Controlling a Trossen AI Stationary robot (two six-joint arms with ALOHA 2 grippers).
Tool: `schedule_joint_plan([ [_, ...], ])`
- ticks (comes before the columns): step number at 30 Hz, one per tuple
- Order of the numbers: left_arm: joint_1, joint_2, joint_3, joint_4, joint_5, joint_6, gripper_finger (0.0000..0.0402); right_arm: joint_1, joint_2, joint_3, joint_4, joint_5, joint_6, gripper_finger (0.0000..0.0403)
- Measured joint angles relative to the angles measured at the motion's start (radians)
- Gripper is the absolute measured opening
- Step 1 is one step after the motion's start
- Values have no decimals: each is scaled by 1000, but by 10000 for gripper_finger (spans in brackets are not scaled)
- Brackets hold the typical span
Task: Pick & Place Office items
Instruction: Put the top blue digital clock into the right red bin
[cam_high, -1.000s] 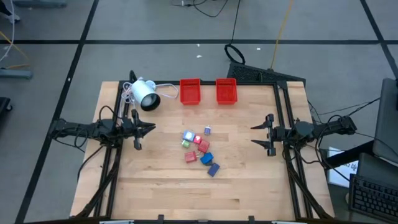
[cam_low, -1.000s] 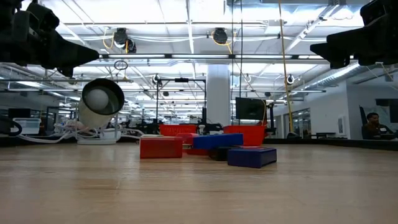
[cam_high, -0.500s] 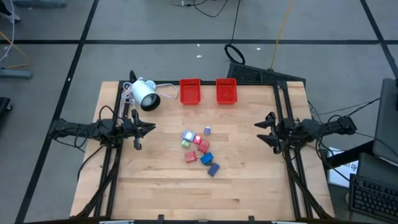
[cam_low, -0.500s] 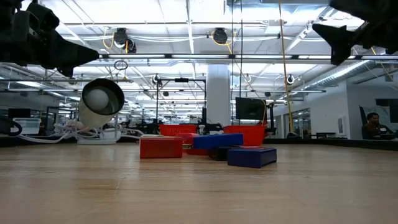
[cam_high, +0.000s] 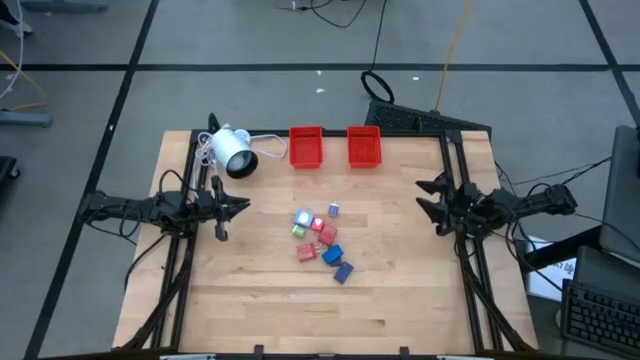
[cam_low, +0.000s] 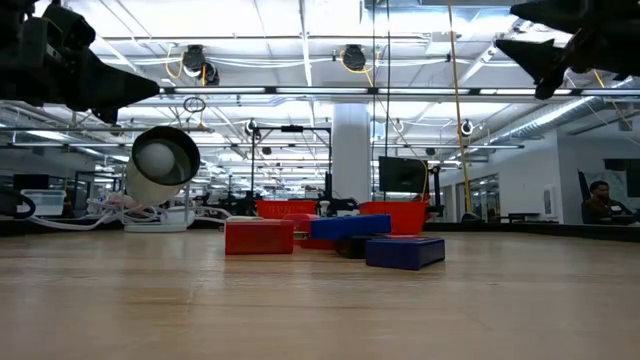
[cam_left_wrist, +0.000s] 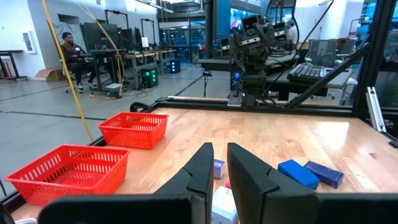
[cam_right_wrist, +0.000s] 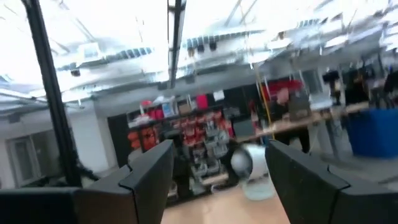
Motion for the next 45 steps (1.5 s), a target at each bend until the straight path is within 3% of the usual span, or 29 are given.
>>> schedule_joint_plan([
  [4, 0, 0, 0, 0, 0, 0, 47, 4, 198, 72, -30, -1, 19, 256],
  [16, 0, 0, 0, 0, 0, 0, 47, 71, 1039, 518, -70, -3, -8, 314],
  [19, 0, 0, 0, 0, 0, 0, 47, 87, 1177, 605, -155, -70, -37, 318],
  [22, 0, 0, 0, 1, 0, 0, 47, 97, 1266, 649, -137, -132, -42, 315],
  [31, 0, 0, 0, 0, 0, 0, 47, 99, 1437, 651, -16, -132, -217, 295],
  [40, 0, 0, 0, 0, 0, 0, 47, 99, 1500, 651, 116, -135, -142, 293],
  [45, 0, 0, 0, 0, 0, 0, 47, 55, 1572, 668, 125, -268, -69, 293],
])
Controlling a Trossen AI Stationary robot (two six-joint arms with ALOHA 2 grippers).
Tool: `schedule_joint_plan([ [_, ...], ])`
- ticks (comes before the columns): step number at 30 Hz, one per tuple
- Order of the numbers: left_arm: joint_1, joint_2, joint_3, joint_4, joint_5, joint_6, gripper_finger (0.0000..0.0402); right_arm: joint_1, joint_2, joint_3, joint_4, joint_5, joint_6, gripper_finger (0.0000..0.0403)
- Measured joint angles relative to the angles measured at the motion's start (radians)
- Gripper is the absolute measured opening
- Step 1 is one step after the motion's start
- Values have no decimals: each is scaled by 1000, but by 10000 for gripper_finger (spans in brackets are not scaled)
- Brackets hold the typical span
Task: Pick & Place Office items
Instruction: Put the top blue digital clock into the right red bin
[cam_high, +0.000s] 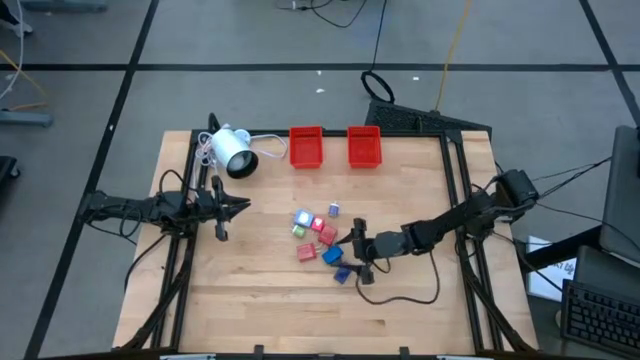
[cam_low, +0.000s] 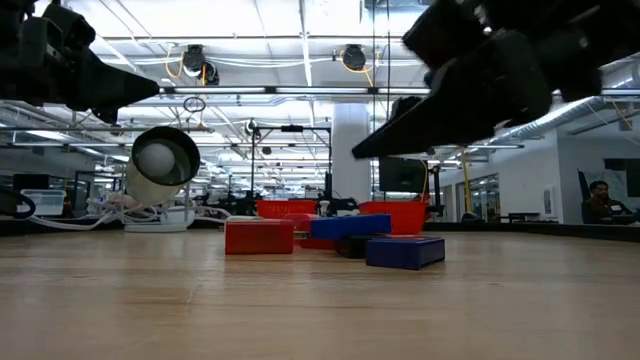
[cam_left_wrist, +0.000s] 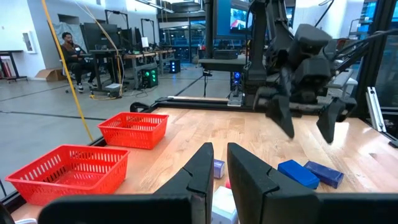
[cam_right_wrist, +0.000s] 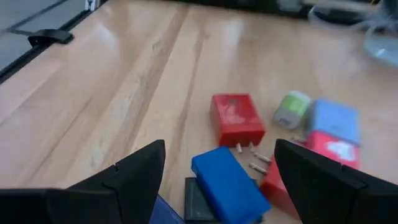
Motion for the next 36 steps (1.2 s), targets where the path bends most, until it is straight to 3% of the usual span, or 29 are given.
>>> schedule_joint_plan([
  [4, 0, 0, 0, 0, 0, 0, 47, -42, 55, 57, -69, -81, -12, 293],
  [8, 0, 0, 0, 0, 0, 0, 47, -74, 84, 159, -247, -143, -30, 293],
  [12, 0, 0, 0, 1, 0, 0, 47, -89, 92, 223, -377, -153, -94, 293],
  [19, 0, 0, 0, 2, 0, 0, 47, -96, 93, 229, -484, -154, -69, 293],
  [31, 0, 0, 0, 2, 0, 0, 47, -79, 93, 213, -478, -157, -51, 293],
  [36, 0, 0, 0, 1, 0, 0, 47, -58, 93, 213, -477, -207, -24, 293],
])
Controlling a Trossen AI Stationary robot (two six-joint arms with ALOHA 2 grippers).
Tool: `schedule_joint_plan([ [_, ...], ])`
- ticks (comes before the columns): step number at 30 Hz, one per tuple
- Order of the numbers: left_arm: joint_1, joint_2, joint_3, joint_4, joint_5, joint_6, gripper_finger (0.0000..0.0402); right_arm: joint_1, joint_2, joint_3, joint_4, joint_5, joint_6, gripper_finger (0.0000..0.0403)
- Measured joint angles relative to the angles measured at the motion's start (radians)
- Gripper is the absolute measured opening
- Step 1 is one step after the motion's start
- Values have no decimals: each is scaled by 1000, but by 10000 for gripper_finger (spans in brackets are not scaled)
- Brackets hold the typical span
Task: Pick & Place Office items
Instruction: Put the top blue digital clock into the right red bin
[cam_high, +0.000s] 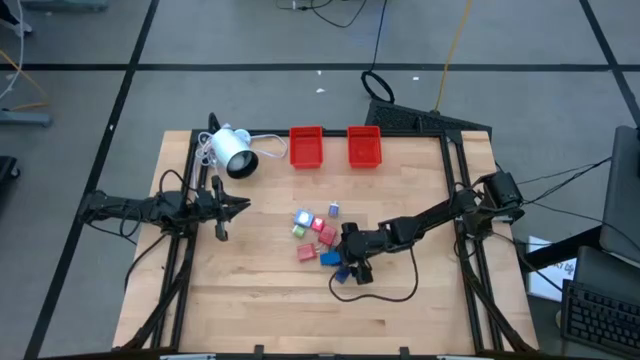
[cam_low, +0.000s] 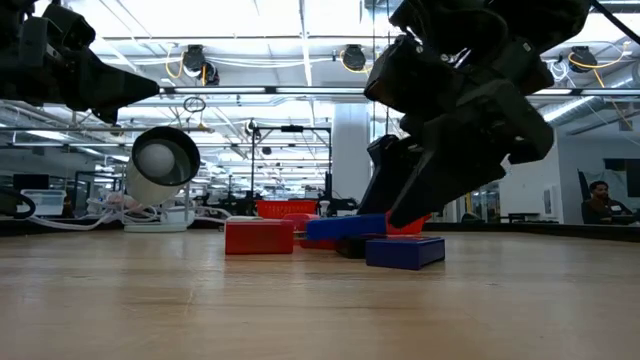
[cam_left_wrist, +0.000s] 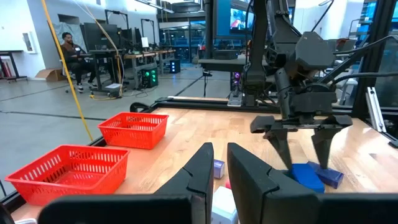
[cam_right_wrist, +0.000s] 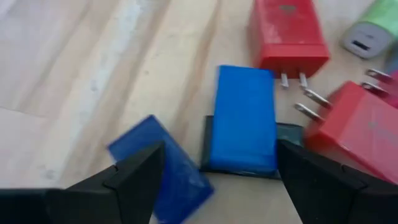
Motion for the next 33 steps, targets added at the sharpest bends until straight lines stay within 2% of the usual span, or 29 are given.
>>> schedule_joint_plan([
  [6, 0, 0, 0, 0, 0, 0, 47, 10, 0, 0, 9, 6, 26, 293],
  [11, 0, 0, 0, 0, 0, 0, 47, 11, 0, 0, 52, 83, 48, 293],
  [16, 0, 0, 0, 0, 0, 0, 47, 22, 0, 0, 82, 101, 122, 293],
  [23, 0, 0, 0, -1, 0, 0, 47, 94, 0, 7, 71, 246, 141, 293],
  [28, 0, 0, 0, -1, 0, 0, 47, 123, 0, 61, 6, 337, 144, 293],
  [33, 0, 0, 0, -1, 0, 0, 47, 122, 17, 75, -13, 349, 207, 293],
])
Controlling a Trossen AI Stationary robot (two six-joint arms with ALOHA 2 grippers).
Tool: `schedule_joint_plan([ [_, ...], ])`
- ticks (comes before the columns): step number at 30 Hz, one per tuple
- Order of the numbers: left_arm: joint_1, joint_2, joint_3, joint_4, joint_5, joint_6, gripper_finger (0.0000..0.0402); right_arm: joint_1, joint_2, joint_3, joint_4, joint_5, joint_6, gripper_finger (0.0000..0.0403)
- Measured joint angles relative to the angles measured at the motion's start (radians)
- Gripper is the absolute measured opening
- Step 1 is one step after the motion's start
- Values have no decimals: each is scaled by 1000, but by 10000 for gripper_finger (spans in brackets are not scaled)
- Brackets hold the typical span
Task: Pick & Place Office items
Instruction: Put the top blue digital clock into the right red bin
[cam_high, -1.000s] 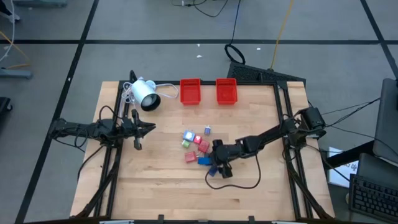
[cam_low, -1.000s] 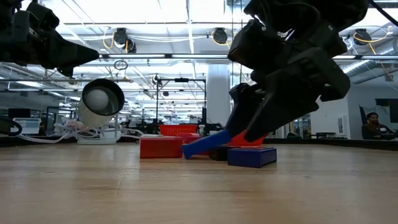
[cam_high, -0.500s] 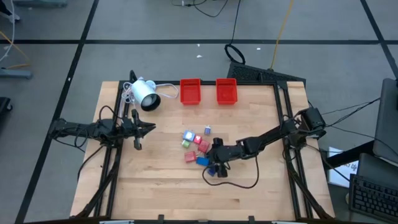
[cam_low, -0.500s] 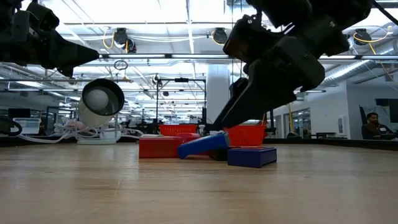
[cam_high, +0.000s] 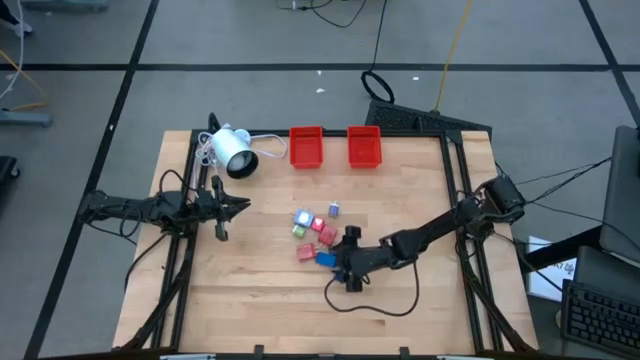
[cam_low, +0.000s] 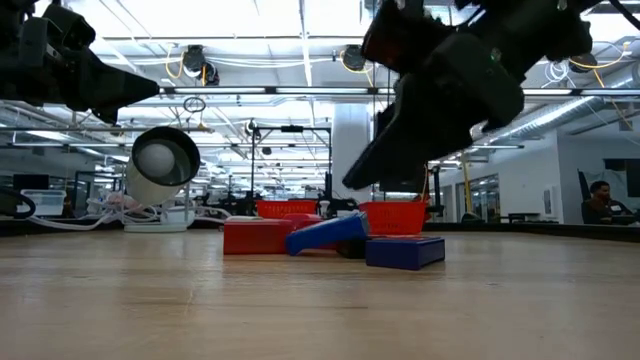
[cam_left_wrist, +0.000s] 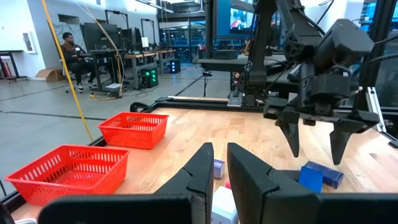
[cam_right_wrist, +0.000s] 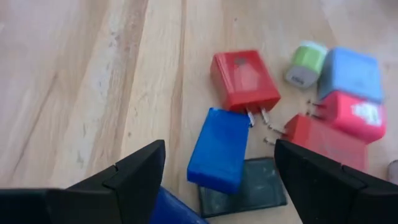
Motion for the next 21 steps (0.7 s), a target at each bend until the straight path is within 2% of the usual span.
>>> schedule_joint_plan([
  [8, 0, 0, 0, 0, 0, 0, 47, 15, 52, -3, -24, -6, 33, 292],
  [15, 0, 0, 0, 0, 0, 0, 47, 12, 48, 0, 31, -4, 7, 292],
  [21, 0, 0, 0, 0, 0, 0, 47, 8, 96, -3, 75, -6, 4, 292],
])
